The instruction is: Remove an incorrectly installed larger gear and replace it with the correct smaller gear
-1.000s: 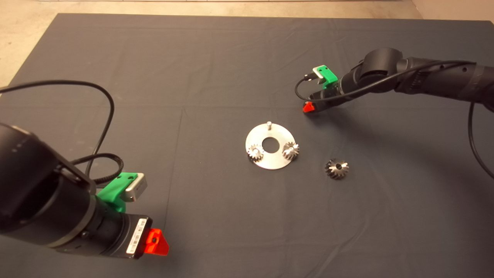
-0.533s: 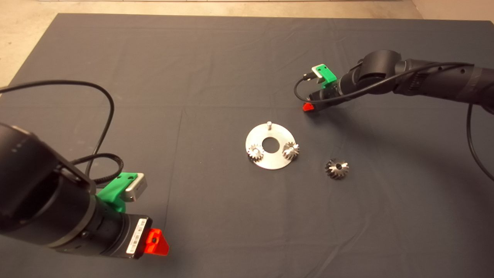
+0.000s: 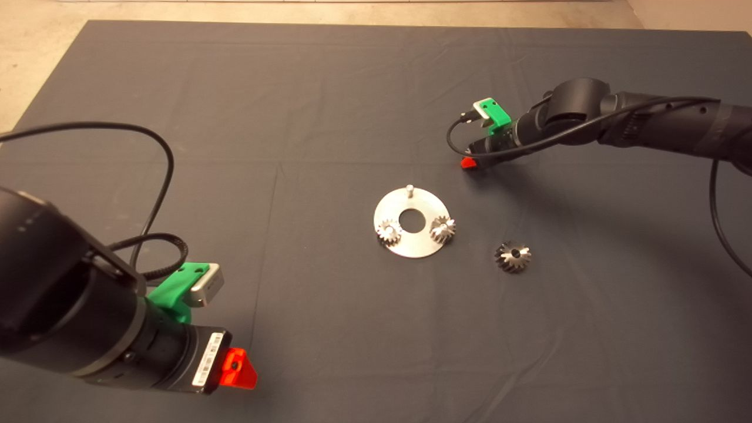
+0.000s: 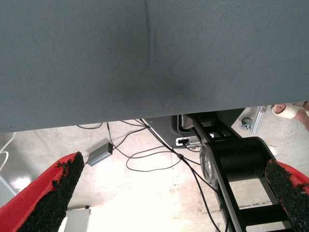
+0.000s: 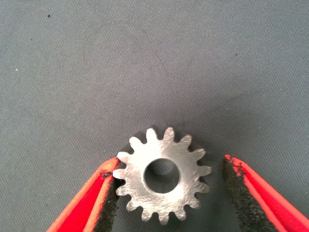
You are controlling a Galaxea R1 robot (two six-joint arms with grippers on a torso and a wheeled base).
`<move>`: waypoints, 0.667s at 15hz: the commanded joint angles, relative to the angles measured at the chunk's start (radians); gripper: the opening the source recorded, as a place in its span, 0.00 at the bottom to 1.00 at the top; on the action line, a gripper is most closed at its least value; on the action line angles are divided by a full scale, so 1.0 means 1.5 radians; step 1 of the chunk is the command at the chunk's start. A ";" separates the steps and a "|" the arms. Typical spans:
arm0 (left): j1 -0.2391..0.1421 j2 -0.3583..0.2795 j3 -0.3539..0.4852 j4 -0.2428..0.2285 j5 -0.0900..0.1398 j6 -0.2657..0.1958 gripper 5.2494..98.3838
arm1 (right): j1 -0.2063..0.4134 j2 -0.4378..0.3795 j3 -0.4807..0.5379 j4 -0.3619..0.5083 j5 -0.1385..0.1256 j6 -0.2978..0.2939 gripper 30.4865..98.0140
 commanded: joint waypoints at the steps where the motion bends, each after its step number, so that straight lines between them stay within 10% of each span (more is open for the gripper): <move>1: -0.003 -0.002 0.009 -0.011 0.004 -0.001 0.99 | 0.010 0.001 0.003 -0.019 0.001 0.001 0.36; 10: -0.003 -0.002 0.009 -0.011 0.004 -0.001 0.99 | 0.005 -0.001 0.005 -0.019 0.010 0.001 0.19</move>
